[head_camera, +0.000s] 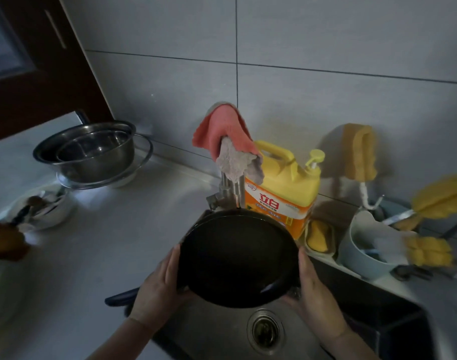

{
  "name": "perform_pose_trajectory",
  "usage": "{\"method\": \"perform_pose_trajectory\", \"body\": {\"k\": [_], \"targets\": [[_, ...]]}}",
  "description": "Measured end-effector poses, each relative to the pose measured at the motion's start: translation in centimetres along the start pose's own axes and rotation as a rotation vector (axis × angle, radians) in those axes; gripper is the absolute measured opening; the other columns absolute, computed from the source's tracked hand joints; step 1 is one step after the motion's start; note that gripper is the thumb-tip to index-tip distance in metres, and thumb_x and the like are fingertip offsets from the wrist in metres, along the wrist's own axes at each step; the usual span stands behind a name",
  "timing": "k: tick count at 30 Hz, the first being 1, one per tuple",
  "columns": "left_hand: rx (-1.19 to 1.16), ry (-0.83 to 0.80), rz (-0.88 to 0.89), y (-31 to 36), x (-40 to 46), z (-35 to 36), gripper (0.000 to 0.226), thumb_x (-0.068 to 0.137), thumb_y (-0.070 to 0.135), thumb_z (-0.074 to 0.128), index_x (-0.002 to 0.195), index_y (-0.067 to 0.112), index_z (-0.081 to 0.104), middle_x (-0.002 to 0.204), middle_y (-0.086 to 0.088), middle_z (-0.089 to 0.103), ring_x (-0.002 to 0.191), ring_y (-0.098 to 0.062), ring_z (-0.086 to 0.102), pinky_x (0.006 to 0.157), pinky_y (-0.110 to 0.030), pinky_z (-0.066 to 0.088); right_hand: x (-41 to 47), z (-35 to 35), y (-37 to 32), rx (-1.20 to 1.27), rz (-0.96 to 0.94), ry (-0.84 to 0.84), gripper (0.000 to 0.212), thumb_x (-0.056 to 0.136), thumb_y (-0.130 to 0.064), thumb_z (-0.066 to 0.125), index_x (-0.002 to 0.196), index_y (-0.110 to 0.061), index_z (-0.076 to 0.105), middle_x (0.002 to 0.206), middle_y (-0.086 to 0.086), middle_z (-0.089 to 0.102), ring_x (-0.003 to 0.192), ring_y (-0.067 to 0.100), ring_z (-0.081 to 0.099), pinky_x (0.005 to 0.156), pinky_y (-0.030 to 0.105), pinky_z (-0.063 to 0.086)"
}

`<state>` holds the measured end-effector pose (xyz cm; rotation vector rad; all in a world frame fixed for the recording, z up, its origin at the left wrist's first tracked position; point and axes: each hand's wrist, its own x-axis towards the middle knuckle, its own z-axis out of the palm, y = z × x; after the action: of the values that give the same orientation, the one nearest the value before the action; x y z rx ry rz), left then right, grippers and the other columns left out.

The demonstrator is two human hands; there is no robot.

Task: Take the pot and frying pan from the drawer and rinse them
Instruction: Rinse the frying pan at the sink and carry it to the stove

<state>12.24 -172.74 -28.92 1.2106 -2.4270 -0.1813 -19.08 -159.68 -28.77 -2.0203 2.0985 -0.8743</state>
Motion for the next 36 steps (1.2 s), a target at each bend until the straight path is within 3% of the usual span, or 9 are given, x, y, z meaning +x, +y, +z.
{"method": "perform_pose_trajectory", "body": {"k": [2,6,13,18,23,27,31,33,36], "targets": [[-0.002,0.001,-0.005,-0.4,0.5,-0.2,0.107,0.075,0.067,0.053,0.154,0.015,0.003,0.143,-0.019,0.045,0.111,-0.036,0.062,0.077,-0.047,0.058,1.0,0.3,-0.1,-0.012,-0.038,0.033,0.127,0.062,-0.054,0.074,0.154,-0.007,0.0,0.15,0.014,0.031,0.123,0.007,0.046,0.097,0.017,0.037],[0.006,-0.003,-0.016,-1.0,1.3,-0.2,0.106,0.075,0.065,0.053,0.154,0.016,0.002,0.14,-0.02,0.048,0.109,-0.036,0.063,0.073,-0.046,0.059,2.3,1.4,0.2,0.007,-0.054,0.048,0.149,0.046,-0.037,0.094,0.155,-0.014,-0.005,0.148,0.014,0.031,0.122,0.017,0.048,0.096,0.021,0.036],[0.023,0.003,-0.02,-0.9,1.8,0.5,0.105,0.075,0.062,0.054,0.153,0.011,0.005,0.137,-0.02,0.05,0.104,-0.036,0.064,0.069,-0.044,0.059,2.6,1.4,0.7,0.017,-0.047,0.052,0.145,0.047,-0.036,0.093,0.155,-0.013,-0.001,0.149,0.014,0.032,0.124,0.019,0.047,0.096,0.028,0.038],[0.008,0.056,0.056,0.1,2.6,1.1,0.103,0.078,0.059,0.055,0.153,0.012,0.003,0.14,-0.017,0.048,0.111,-0.033,0.061,0.076,-0.041,0.058,1.9,0.9,2.4,0.04,-0.059,0.089,0.135,0.054,-0.04,0.083,0.156,-0.016,-0.003,0.163,-0.01,0.003,0.137,0.011,0.029,0.1,0.034,0.039],[-0.001,0.085,0.133,1.8,4.0,1.6,0.097,0.08,0.055,0.055,0.149,0.002,0.014,0.147,-0.01,0.033,0.119,-0.022,0.047,0.081,-0.038,0.055,0.8,-0.1,3.8,0.037,0.032,0.084,0.151,0.043,-0.026,0.096,0.155,-0.023,-0.005,0.153,0.007,0.024,0.13,0.022,0.041,0.091,0.049,0.047],[-0.01,0.09,0.198,2.7,4.6,2.6,0.088,0.086,0.047,0.054,0.15,0.002,0.011,0.153,-0.011,0.026,0.121,-0.025,0.048,0.08,-0.042,0.058,-0.1,-1.1,4.3,0.056,0.082,0.1,0.158,0.033,-0.022,0.096,0.155,-0.028,-0.004,0.156,-0.005,0.019,0.129,0.003,0.028,0.087,0.05,0.05],[-0.024,0.102,0.219,3.1,4.4,3.1,0.09,0.088,0.046,0.055,0.152,0.006,0.005,0.154,-0.011,0.026,0.119,-0.026,0.052,0.079,-0.042,0.058,-0.4,-1.4,4.9,0.064,0.087,0.077,0.163,0.031,-0.016,0.099,0.155,-0.03,-0.005,0.16,-0.025,0.003,0.142,-0.01,0.01,0.102,0.044,0.039],[-0.022,0.115,0.207,2.9,4.1,2.9,0.091,0.088,0.048,0.056,0.152,0.005,0.008,0.154,-0.011,0.027,0.118,-0.026,0.052,0.079,-0.041,0.058,0.0,-1.4,4.4,0.053,0.038,0.073,0.162,0.031,-0.016,0.099,0.155,-0.024,-0.004,0.159,-0.029,-0.001,0.142,-0.005,0.012,0.096,0.051,0.039],[0.005,0.136,0.158,2.0,3.3,1.8,0.091,0.084,0.055,0.053,0.149,0.004,0.015,0.148,-0.01,0.033,0.117,-0.023,0.049,0.077,-0.039,0.058,1.1,-0.9,3.3,0.069,-0.042,0.077,0.153,0.04,-0.023,0.096,0.155,-0.022,-0.005,0.16,-0.027,-0.003,0.14,0.004,0.019,0.1,0.029,0.036]]}}
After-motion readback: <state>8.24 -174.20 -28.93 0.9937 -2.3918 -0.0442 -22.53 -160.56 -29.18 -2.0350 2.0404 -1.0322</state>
